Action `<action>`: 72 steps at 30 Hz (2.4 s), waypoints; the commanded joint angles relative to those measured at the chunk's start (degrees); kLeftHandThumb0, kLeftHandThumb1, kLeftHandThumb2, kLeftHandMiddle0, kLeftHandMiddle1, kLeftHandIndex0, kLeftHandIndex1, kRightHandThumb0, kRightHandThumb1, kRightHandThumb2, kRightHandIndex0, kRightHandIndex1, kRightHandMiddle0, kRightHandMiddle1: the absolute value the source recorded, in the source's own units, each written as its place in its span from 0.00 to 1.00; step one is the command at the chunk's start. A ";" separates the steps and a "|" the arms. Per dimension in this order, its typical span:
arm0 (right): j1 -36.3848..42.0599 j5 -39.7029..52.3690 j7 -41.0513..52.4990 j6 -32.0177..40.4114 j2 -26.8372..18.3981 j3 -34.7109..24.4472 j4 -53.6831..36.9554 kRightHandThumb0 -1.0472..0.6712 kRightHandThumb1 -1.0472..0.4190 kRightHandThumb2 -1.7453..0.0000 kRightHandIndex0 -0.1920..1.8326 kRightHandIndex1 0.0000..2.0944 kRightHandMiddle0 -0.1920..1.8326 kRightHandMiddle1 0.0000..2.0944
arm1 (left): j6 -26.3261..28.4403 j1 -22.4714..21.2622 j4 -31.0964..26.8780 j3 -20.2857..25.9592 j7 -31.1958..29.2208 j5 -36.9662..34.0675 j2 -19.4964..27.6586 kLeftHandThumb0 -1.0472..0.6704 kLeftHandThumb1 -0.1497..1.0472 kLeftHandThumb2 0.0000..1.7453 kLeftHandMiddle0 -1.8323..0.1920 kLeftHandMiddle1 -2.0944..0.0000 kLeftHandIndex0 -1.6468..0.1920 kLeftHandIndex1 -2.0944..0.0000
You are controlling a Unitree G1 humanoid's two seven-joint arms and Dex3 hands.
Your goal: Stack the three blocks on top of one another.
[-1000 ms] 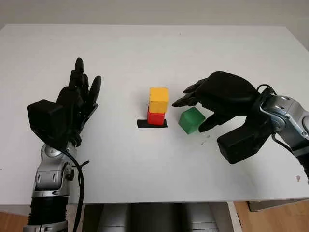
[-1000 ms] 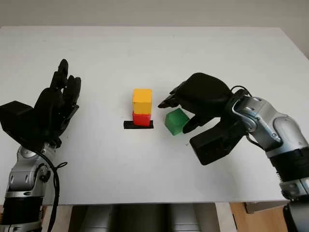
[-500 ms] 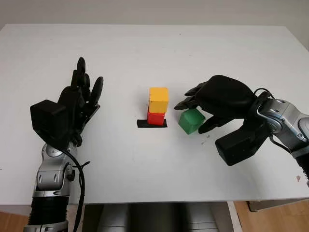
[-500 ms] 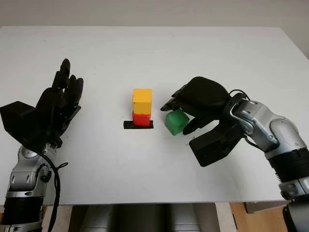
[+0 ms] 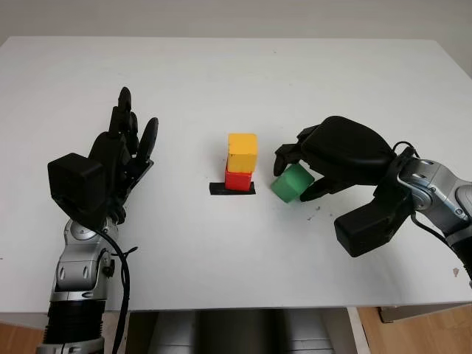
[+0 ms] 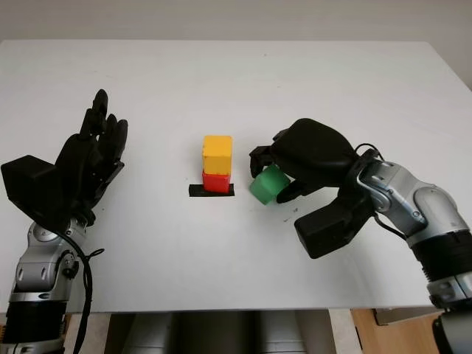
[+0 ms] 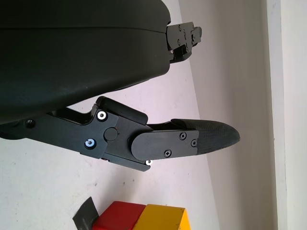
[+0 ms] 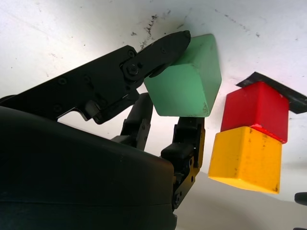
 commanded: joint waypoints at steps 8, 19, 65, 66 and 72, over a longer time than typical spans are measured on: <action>-2.38 -1.77 -1.51 0.07 -0.77 -0.47 -0.05 0.40 0.12 0.97 0.31 0.40 0.38 0.57 | -0.69 0.64 -0.09 -0.31 -0.25 0.19 0.22 0.20 1.00 0.27 0.99 0.97 0.98 0.97; -5.16 17.41 10.44 11.28 3.59 -7.20 1.76 0.41 0.12 0.97 0.31 0.14 0.37 0.55 | -0.16 0.77 -0.36 0.02 -0.49 -0.48 -0.04 0.22 1.00 0.27 0.99 0.98 0.98 0.97; -35.32 19.80 44.75 53.36 15.84 1.81 1.53 0.36 0.06 0.96 0.33 0.07 0.24 0.81 | 0.44 -0.98 0.71 -1.77 0.71 0.51 -0.67 0.21 1.00 0.27 1.00 0.98 0.99 0.98; -35.04 19.53 44.51 54.33 16.19 1.97 1.00 0.36 0.05 0.96 0.33 0.06 0.23 0.81 | 0.49 -0.93 0.68 -1.80 0.73 0.58 -0.62 0.20 1.00 0.27 1.00 0.98 0.99 0.98; -33.32 19.61 43.91 62.26 18.35 1.72 -2.43 0.36 0.02 0.97 0.30 0.05 0.20 0.87 | 0.36 -0.67 0.99 -1.54 0.47 -0.04 -0.78 0.20 1.00 0.26 1.00 0.98 0.99 0.98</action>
